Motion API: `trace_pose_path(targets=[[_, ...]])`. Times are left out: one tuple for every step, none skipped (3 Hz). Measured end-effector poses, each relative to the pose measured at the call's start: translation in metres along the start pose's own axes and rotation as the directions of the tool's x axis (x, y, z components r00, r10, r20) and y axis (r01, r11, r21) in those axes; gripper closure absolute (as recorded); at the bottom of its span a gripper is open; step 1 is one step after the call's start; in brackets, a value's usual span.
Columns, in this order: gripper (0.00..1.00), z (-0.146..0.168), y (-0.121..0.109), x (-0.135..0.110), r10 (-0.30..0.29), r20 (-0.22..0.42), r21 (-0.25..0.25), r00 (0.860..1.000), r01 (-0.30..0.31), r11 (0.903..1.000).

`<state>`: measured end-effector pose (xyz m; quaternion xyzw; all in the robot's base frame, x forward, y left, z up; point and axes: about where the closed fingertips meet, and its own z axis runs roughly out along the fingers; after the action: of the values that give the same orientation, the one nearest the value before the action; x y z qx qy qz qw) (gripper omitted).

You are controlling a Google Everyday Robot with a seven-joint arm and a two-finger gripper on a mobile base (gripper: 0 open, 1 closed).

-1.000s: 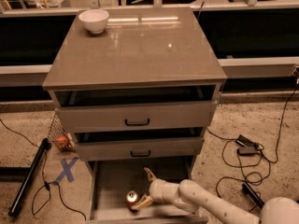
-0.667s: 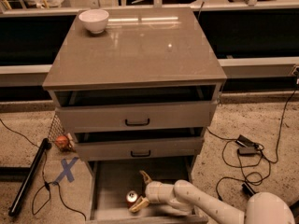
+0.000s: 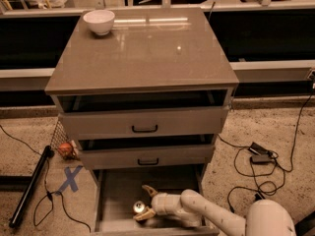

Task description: Pick coke can from bottom drawer and place on counter

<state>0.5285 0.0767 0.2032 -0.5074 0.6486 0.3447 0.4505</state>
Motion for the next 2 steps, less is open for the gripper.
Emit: trace_pose_path(targets=[[0.50, 0.0017, 0.0053, 0.0034, -0.028, 0.020, -0.043, 0.999, 0.029, 0.9987], [0.73, -0.0023, 0.0067, 0.0051, -0.040, 0.031, -0.057, 0.999, 0.041, 0.9975]])
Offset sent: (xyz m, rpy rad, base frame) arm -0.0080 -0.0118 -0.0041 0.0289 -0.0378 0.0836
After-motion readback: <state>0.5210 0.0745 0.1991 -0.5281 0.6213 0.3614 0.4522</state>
